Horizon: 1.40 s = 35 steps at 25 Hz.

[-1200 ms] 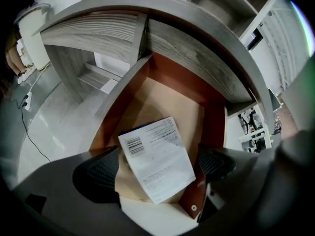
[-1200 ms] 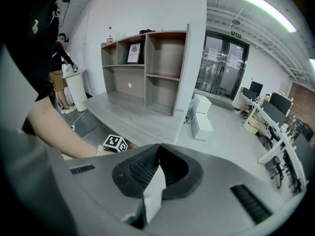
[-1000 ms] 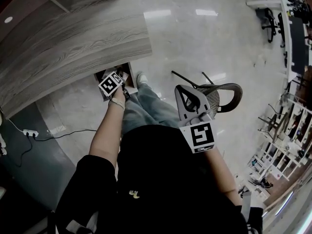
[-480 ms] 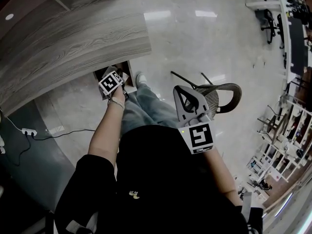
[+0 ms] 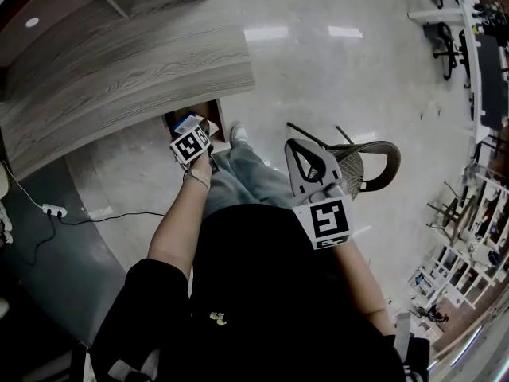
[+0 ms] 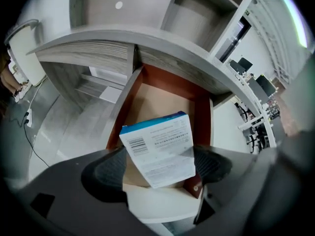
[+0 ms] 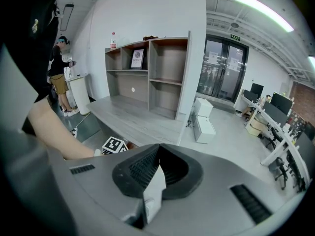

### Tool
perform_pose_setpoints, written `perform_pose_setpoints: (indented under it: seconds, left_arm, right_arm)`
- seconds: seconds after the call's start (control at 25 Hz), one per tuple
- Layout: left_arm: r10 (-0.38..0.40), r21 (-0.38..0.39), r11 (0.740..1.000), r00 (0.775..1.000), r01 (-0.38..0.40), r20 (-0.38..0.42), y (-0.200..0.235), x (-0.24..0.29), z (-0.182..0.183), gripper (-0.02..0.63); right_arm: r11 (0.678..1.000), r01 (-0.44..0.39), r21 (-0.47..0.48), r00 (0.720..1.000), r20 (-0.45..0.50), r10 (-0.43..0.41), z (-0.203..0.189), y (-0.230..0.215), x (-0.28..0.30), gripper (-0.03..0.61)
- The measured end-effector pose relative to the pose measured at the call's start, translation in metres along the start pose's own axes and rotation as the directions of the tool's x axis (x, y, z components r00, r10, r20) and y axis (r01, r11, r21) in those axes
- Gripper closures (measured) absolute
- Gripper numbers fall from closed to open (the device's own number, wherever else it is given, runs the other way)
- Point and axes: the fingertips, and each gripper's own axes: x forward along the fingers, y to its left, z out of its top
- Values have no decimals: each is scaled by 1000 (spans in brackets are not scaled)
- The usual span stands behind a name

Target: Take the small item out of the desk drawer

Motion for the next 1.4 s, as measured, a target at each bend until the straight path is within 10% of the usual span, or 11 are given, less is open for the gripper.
perform_pose_setpoints:
  seconds: [1.4]
  left_arm:
    - [22,-37,999,999,-23,-37,12,36,3,189]
  right_arm:
    - [1000,12,-7,999,-44,-12,-12,-7,5,583]
